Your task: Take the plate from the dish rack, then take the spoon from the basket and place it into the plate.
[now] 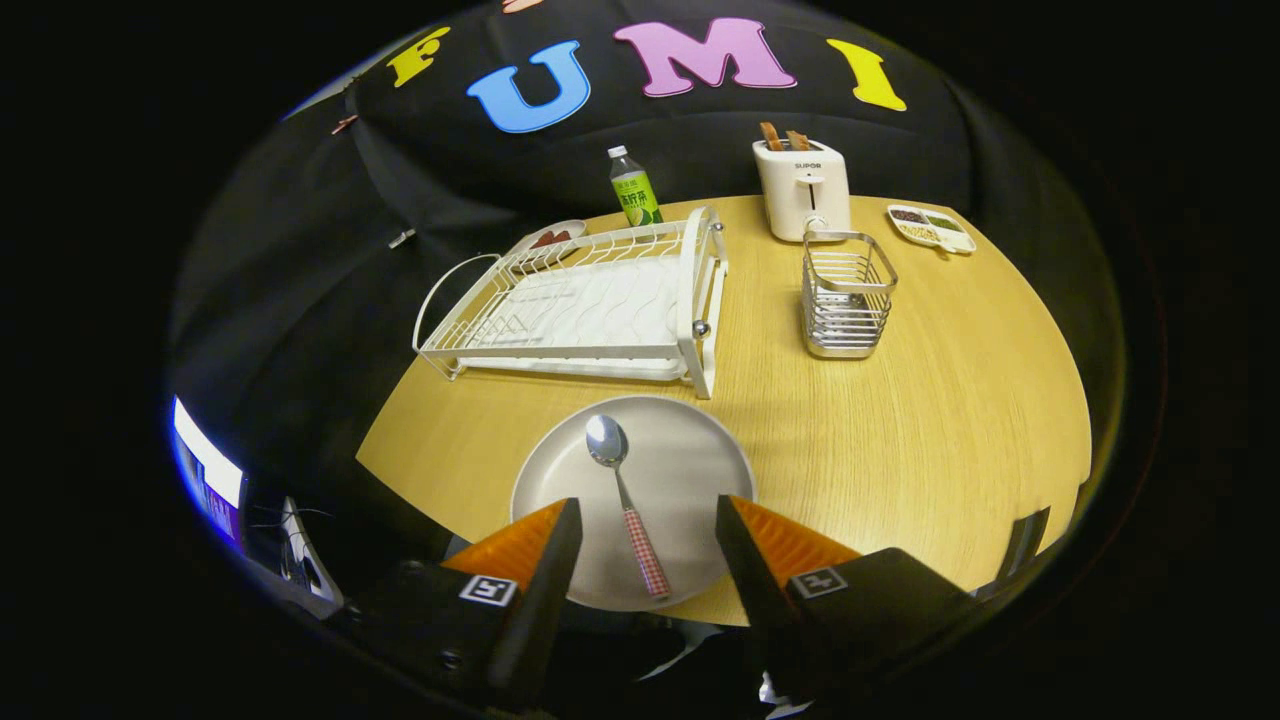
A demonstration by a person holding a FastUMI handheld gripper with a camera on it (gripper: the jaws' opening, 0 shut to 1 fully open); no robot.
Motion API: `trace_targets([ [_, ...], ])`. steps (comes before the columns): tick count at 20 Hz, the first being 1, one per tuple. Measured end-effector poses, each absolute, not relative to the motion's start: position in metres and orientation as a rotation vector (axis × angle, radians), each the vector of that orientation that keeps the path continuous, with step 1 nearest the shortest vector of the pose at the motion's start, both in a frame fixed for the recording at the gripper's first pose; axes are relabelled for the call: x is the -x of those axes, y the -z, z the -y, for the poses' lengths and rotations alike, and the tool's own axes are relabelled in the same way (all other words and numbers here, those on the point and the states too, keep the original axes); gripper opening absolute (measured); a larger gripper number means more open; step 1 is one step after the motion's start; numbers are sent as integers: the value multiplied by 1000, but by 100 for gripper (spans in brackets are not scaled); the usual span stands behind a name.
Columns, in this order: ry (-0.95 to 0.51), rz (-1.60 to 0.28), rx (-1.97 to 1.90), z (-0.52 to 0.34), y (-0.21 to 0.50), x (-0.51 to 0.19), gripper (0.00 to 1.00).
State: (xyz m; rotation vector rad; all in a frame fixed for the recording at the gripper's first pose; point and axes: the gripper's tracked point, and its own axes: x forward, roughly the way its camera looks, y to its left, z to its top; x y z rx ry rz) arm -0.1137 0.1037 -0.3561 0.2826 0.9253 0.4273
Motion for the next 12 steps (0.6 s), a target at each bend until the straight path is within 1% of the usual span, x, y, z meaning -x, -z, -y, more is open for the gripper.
trace_targets([
  [1,-425,-924,-284,-101,354,114,94],
  [2,-417,-924,-282,-100,354,113,100],
  [3,-412,-925,-285,-98,354,113,98],
  [7,-387,-916,-292,-92,346,107,99],
  [10,-362,-875,-305,-83,321,90,99],
  [12,-347,-826,-337,-77,291,74,99],
])
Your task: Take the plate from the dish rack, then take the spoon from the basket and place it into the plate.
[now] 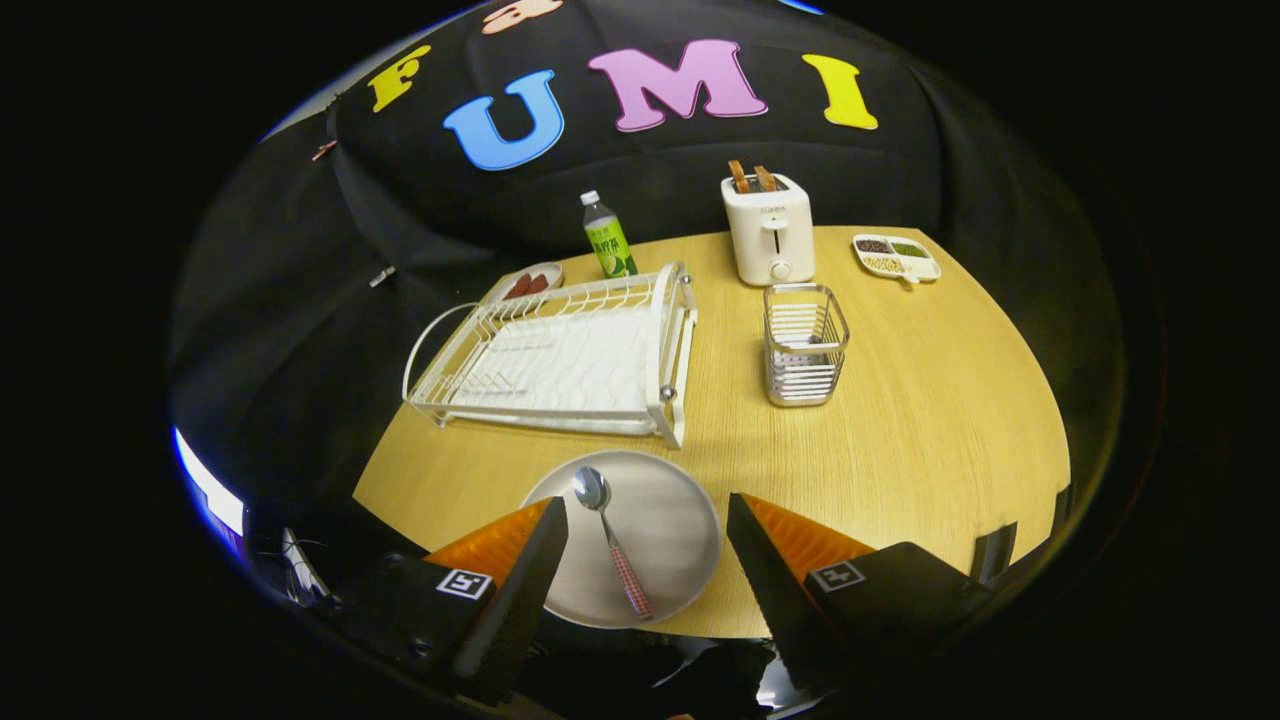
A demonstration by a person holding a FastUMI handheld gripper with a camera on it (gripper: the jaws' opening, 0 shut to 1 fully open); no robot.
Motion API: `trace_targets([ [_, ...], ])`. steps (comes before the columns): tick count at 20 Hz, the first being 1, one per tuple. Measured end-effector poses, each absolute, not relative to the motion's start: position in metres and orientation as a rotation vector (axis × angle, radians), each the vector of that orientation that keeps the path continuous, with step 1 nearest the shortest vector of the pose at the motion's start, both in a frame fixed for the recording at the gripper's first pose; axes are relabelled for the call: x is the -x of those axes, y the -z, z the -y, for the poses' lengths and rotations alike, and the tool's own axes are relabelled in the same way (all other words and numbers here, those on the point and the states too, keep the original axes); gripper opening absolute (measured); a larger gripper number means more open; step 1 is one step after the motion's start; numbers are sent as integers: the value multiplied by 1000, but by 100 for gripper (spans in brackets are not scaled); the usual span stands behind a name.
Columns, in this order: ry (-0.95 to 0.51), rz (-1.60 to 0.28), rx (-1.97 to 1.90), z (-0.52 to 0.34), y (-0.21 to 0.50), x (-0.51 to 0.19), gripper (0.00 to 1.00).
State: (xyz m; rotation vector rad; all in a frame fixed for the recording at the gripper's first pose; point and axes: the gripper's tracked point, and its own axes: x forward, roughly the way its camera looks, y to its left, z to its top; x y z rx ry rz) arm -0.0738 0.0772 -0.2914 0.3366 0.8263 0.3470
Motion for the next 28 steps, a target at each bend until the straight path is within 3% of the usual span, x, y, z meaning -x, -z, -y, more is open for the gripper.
trace_targets([
  [8,-278,-473,-309,-24,131,-3,98],
  [18,-151,-77,-156,36,-44,-14,98],
  [28,-67,-35,-43,47,-43,-13,98],
])
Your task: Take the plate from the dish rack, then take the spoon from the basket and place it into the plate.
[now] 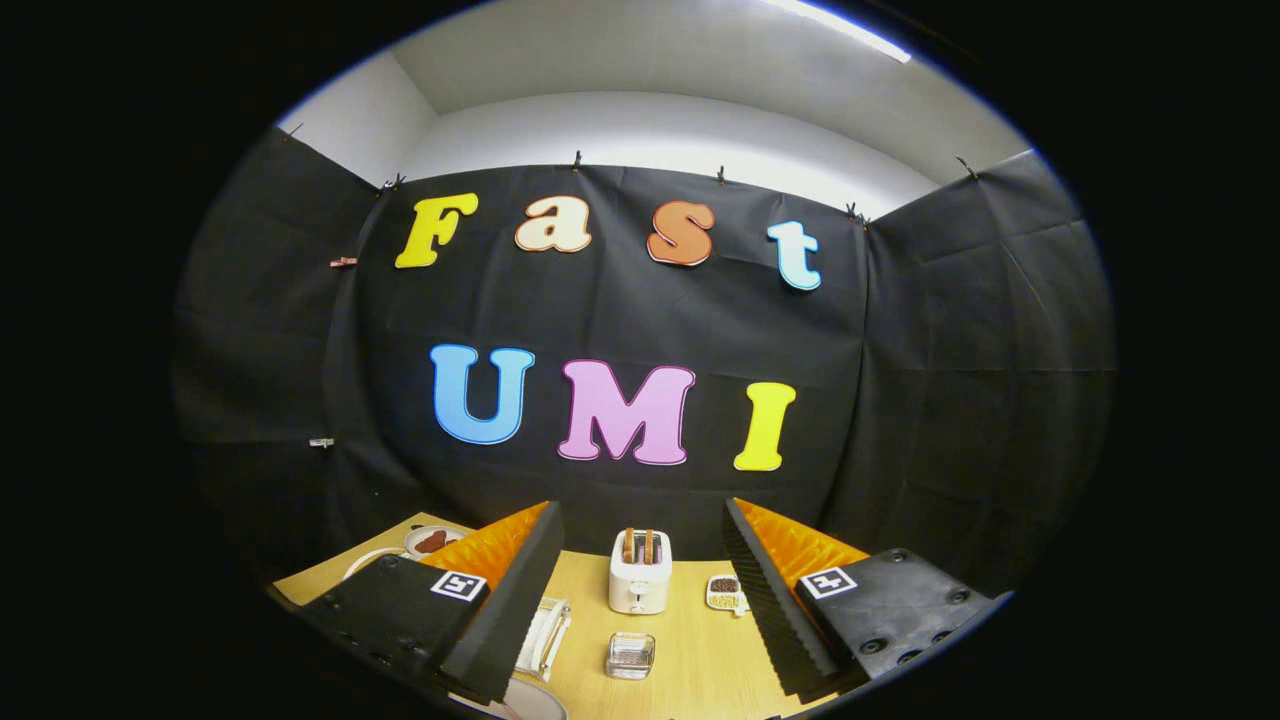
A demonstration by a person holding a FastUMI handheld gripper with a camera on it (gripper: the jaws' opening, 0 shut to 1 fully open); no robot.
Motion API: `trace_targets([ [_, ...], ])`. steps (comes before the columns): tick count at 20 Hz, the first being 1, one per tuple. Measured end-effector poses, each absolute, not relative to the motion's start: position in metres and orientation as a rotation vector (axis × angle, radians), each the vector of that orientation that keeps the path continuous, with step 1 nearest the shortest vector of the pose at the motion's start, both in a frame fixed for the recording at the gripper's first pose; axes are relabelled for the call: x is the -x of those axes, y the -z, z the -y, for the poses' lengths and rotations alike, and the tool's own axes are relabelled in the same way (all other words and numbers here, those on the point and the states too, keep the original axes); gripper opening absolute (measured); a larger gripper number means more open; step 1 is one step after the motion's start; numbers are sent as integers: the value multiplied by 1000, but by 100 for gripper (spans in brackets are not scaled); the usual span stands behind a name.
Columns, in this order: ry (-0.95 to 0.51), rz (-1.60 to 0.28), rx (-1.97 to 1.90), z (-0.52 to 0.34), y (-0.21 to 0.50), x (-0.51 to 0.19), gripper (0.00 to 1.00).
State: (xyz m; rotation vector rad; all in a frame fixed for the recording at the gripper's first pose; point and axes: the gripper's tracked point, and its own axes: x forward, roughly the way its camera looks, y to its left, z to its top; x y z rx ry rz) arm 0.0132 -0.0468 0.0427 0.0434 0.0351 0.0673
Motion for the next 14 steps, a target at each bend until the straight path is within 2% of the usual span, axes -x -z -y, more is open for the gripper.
trace_targets([
  [14,-80,-79,-20,41,-26,-20,98],
])
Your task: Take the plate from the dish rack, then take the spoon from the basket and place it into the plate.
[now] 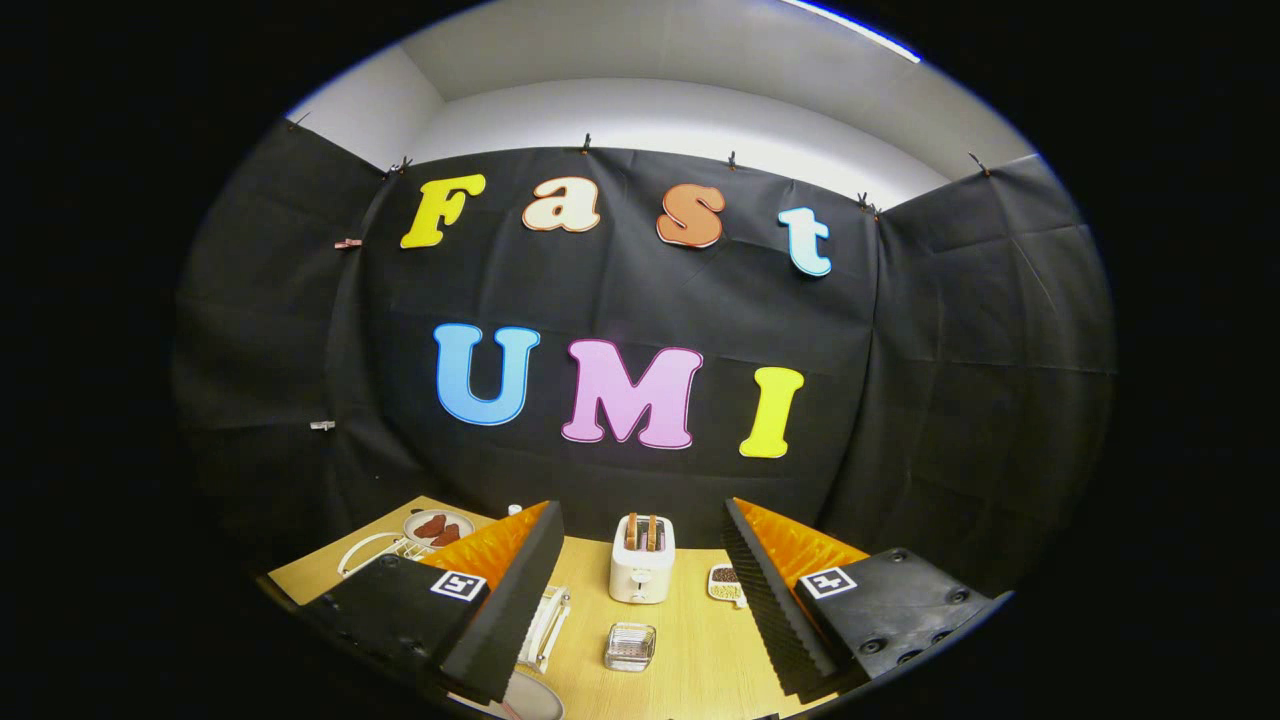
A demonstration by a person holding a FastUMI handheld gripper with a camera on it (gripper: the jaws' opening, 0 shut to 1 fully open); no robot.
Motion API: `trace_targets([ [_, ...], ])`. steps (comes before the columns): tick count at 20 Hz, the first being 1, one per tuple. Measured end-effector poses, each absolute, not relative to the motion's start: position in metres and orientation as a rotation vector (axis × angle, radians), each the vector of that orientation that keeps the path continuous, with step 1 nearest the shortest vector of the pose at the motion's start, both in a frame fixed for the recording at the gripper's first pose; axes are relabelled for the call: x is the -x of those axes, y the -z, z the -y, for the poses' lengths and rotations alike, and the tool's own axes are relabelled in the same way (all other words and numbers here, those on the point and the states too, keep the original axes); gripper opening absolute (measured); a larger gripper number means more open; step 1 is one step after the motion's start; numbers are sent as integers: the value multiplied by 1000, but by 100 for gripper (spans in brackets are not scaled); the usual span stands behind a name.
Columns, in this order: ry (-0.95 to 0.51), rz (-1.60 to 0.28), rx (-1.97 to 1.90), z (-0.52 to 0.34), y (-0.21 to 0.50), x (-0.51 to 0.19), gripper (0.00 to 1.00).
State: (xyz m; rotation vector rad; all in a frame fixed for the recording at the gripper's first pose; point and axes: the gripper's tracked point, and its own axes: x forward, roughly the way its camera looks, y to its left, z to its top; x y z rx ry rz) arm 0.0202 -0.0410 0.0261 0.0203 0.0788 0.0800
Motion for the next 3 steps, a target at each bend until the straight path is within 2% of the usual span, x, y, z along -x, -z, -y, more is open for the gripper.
trace_targets([
  [3,-76,-81,-21,43,-24,-22,97],
])
